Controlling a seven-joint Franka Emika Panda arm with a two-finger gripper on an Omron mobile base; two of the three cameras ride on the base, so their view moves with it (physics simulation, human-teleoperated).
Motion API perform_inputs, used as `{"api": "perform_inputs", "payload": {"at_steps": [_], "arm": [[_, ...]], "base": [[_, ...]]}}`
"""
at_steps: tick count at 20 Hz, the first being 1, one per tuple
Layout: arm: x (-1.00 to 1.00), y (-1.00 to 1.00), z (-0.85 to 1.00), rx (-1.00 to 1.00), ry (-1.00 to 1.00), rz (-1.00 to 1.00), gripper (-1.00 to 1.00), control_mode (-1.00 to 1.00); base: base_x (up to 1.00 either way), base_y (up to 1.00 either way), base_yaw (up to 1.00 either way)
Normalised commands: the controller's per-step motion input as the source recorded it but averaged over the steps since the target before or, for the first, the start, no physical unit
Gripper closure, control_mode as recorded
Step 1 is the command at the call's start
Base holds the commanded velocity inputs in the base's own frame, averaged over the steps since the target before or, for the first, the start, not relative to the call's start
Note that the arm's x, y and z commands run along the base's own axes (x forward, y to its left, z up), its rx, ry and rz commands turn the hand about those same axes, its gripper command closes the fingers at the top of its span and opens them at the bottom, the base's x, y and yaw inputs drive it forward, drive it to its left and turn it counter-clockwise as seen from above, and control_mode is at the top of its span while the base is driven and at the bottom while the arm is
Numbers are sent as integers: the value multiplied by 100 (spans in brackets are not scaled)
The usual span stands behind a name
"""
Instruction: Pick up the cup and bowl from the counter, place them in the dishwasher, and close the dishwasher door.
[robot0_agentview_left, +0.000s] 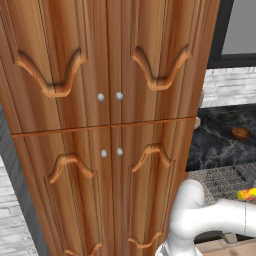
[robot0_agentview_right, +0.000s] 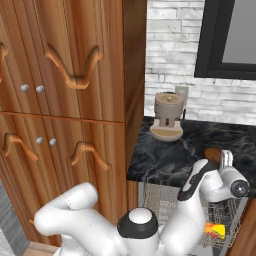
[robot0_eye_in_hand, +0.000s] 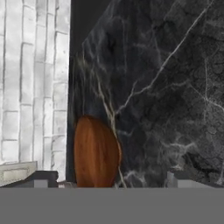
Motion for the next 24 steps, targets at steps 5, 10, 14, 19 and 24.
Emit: {"api": "perform_inputs", "payload": {"at_steps": [5, 10, 14, 19, 24], "arm": [[38, 28, 33, 0, 0, -3, -100, -100], [43, 27, -6, 2, 0, -1, -100, -100], [21, 11, -50, 12, 3, 0, -100, -100], [20, 0, -53, 16, 4, 0, -100, -100], [45, 0, -41, 15, 3, 0, 100, -100]], "base": [[0, 0, 0], [0, 0, 0], [0, 0, 0], [0, 0, 0], [0, 0, 0]]}}
